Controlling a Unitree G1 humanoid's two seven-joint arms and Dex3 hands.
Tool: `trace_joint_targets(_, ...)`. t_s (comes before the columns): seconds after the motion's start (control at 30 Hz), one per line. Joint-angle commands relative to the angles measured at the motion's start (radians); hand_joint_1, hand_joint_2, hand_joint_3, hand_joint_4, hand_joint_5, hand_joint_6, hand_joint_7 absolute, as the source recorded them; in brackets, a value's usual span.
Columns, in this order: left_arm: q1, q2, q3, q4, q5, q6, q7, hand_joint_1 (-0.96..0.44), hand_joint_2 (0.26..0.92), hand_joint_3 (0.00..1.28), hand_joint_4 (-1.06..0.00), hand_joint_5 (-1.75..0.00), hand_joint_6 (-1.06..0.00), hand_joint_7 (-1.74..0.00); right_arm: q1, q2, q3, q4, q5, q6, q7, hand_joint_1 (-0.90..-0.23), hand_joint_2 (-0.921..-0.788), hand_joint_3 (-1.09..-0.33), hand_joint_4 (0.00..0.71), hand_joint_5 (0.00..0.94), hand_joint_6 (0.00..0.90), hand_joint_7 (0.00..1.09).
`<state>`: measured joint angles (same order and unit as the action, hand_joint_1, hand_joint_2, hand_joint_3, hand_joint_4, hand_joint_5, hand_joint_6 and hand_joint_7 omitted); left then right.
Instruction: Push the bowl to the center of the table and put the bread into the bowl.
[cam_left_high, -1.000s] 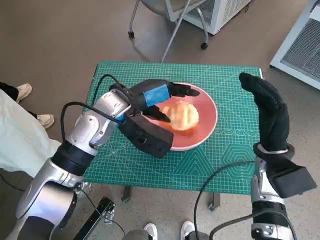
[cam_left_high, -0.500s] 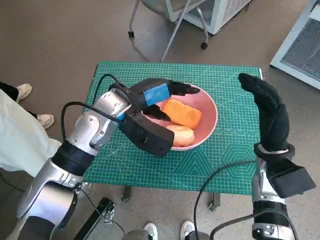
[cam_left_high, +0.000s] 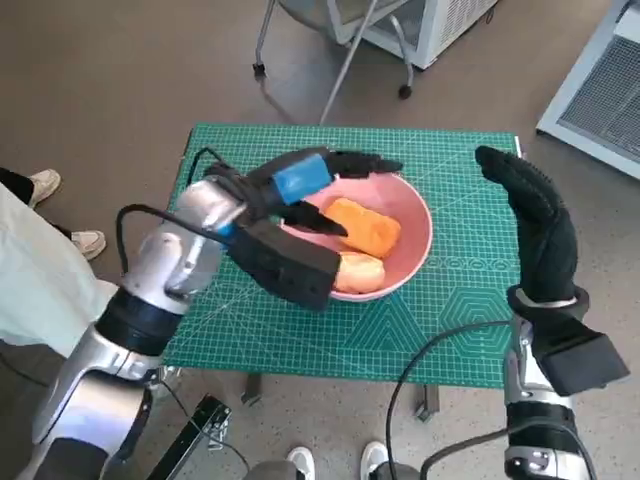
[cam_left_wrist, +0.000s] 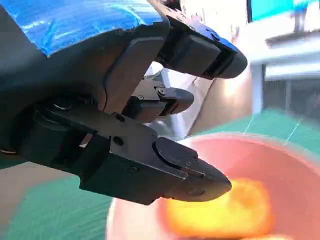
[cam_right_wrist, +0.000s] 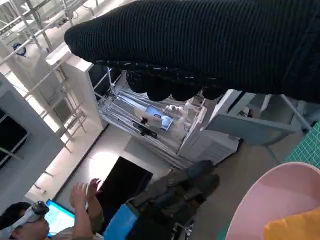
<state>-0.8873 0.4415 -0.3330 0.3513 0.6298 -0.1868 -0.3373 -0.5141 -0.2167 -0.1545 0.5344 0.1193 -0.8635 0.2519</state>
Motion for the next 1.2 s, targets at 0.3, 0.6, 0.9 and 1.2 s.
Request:
trace_joint_targets(0.3,0.184,-0.089,0.227,-0.068,-0.343,-0.146,0.136,0.11,0.845,0.01,-0.41,-0.02,-0.56,-0.02,-0.012,-0.006,-0.009,-0.080,-0.018,0.048,-0.044,-0.577,-0.921,-0.821,0.393,0.010,0.047,0.75)
trace_joint_targets(0.6,0.322,-0.144,0.325,-0.092,-0.486,-0.276,0.211,0.07,0.884,0.03,-0.40,-0.03,-0.53,-0.03,-0.040,0.003,-0.001,-0.127,-0.097,0.067,-0.128,-0.580,-0.921,-0.821,0.385,0.005,0.050,0.76)
trace_joint_targets(0.9,0.361,-0.159,0.337,-0.088,-0.558,-0.294,0.182,0.07,0.911,0.04,-0.38,-0.03,-0.49,-0.03,-0.053,0.000,0.013,-0.124,-0.099,0.080,-0.138,-0.586,-0.921,-0.818,0.368,0.000,0.047,0.76)
trace_joint_targets(1.2,0.371,-0.173,0.347,-0.087,-0.609,-0.281,0.159,0.06,0.921,0.05,-0.39,-0.04,-0.47,-0.05,-0.058,-0.002,0.016,-0.115,-0.101,0.102,-0.141,-0.593,-0.921,-0.817,0.364,0.000,0.042,0.77)
